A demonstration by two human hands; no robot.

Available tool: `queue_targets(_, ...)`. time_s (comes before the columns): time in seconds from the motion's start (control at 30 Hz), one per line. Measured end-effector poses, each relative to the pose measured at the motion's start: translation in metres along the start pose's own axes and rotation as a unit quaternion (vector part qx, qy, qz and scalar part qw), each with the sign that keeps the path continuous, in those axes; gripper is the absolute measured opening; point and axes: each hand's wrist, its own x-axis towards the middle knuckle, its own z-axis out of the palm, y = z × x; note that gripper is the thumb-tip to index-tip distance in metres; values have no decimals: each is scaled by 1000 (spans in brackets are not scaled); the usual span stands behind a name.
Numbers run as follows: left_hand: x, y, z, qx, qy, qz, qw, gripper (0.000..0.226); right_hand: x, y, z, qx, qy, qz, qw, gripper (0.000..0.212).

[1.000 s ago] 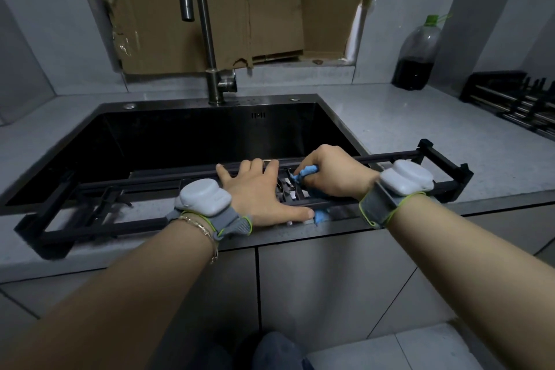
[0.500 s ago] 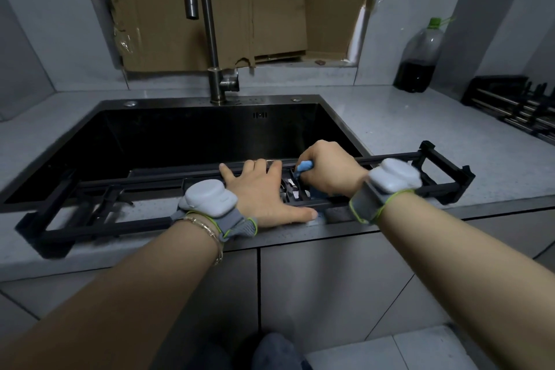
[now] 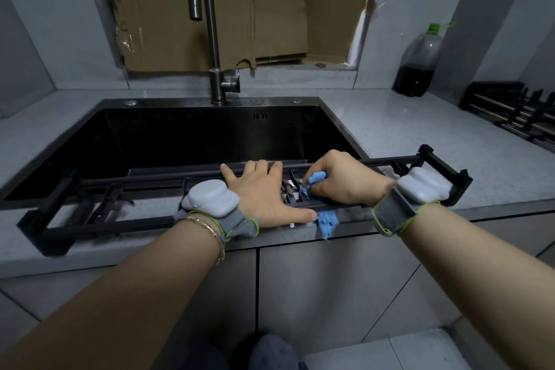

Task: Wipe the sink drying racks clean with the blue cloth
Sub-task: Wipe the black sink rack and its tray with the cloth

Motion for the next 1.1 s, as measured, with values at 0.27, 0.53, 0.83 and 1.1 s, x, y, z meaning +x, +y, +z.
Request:
queue_targets(0.27, 0, 0, 2, -4, 20, 1, 1000, 116, -12, -3, -10, 24, -33, -13, 999, 13)
queue_targets(0.53, -3, 0, 1, -4, 15, 2, 1000, 116, -10, -7, -9, 16, -71, -12, 997, 13)
queue_targets(0.83, -10, 3, -3, -9, 0, 1, 1000, 117, -13, -18, -25, -5, -188, 30, 982, 23)
queue_targets(1.1, -4, 11, -15, -17, -31, 3, 999, 115, -28, 40, -64, 366, 277, 134, 878, 29)
